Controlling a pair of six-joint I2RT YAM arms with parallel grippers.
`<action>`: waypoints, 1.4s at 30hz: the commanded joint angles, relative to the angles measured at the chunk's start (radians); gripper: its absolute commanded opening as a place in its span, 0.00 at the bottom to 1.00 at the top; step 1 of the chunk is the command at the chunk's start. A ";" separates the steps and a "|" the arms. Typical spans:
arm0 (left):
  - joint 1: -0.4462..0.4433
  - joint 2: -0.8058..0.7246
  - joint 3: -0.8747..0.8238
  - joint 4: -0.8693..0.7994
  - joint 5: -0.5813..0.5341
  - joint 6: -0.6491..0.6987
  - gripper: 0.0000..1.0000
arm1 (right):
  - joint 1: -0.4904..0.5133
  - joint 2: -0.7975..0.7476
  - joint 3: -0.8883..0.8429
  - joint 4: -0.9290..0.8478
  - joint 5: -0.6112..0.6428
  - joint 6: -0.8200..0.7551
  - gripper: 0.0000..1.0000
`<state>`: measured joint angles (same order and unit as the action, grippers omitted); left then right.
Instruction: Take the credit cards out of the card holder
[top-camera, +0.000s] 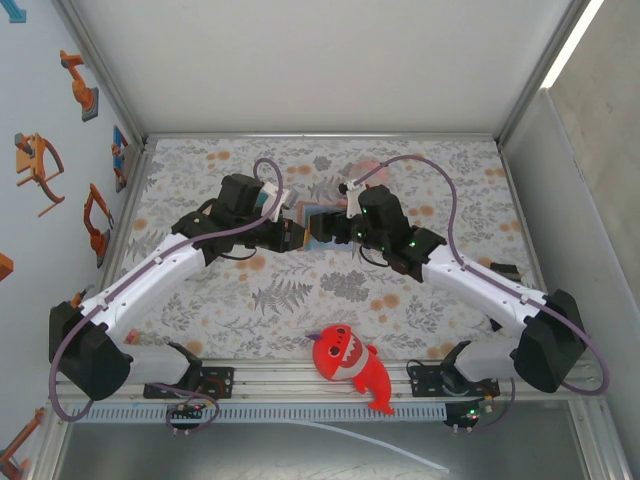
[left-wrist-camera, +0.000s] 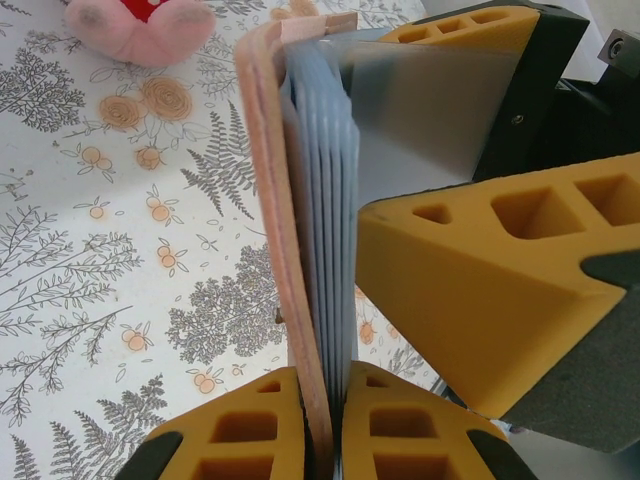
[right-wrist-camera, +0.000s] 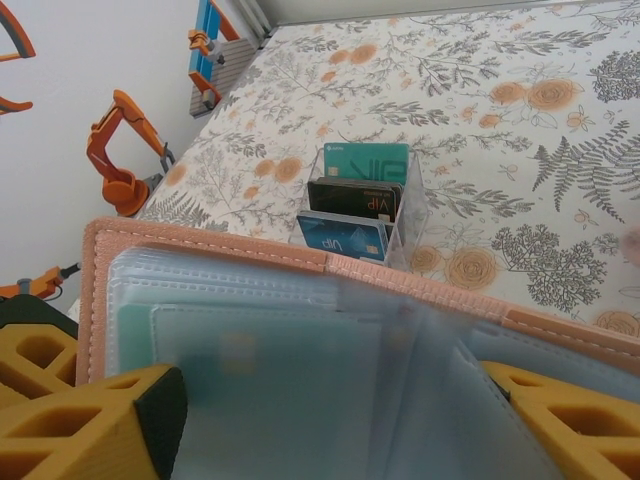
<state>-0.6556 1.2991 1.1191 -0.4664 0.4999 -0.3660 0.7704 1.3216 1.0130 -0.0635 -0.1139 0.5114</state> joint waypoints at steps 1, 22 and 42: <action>-0.003 -0.008 0.010 0.042 0.054 -0.005 0.00 | 0.007 -0.019 -0.005 0.025 -0.029 -0.013 0.75; 0.008 -0.044 0.000 0.037 0.060 -0.014 0.00 | -0.019 -0.082 -0.056 -0.088 0.186 -0.006 0.68; 0.021 -0.007 -0.050 0.032 0.057 -0.075 0.00 | -0.015 -0.320 -0.066 -0.329 0.296 -0.013 0.41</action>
<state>-0.6395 1.2789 1.0763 -0.4595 0.5365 -0.4133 0.7338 1.0000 0.9321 -0.3813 0.2470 0.5011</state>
